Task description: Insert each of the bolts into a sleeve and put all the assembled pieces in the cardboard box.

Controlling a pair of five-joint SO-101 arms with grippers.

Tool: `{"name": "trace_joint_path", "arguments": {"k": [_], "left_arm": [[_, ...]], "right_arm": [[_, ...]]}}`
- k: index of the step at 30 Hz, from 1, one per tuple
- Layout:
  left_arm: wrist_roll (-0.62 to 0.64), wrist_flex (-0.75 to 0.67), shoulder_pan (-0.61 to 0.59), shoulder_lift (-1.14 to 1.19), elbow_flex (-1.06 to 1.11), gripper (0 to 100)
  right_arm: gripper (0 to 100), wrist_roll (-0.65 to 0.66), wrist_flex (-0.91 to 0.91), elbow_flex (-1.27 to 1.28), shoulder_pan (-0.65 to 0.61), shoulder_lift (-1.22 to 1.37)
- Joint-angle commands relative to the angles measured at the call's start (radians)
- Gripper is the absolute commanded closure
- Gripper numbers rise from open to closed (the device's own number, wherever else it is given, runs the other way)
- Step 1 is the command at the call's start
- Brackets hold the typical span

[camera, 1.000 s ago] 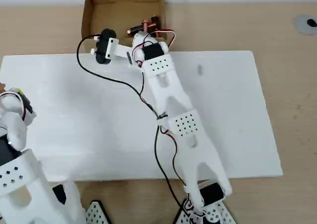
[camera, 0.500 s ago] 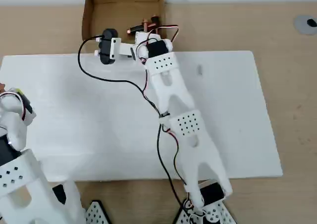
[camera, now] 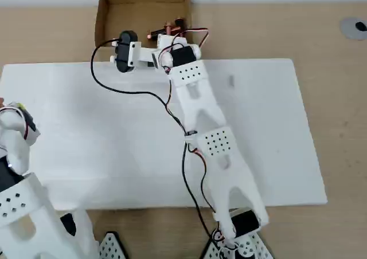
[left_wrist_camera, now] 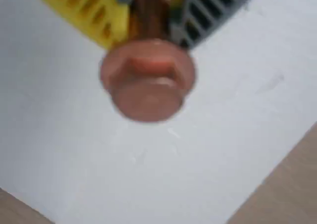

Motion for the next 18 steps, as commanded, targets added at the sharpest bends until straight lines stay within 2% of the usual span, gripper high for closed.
{"name": "trace_joint_path", "arguments": {"k": [1, 5, 12, 18], "left_arm": [[-0.008, -0.020, -0.041, -0.027, -0.003, 99], [-0.032, -0.005, -0.066, -0.028, -0.003, 99], [-0.043, 0.026, -0.071, -0.031, -0.005, 99], [-0.078, 0.020, -0.129, -0.031, -0.012, 99]], "right_arm": [[98.7, 0.005, 0.221, -0.058, -0.091, -0.056], [98.6, 0.005, 0.310, -0.105, -0.108, -0.084], [98.1, 0.005, 0.324, -0.104, -0.107, -0.084], [89.9, 0.005, 0.315, -0.071, -0.093, -0.073]]}}
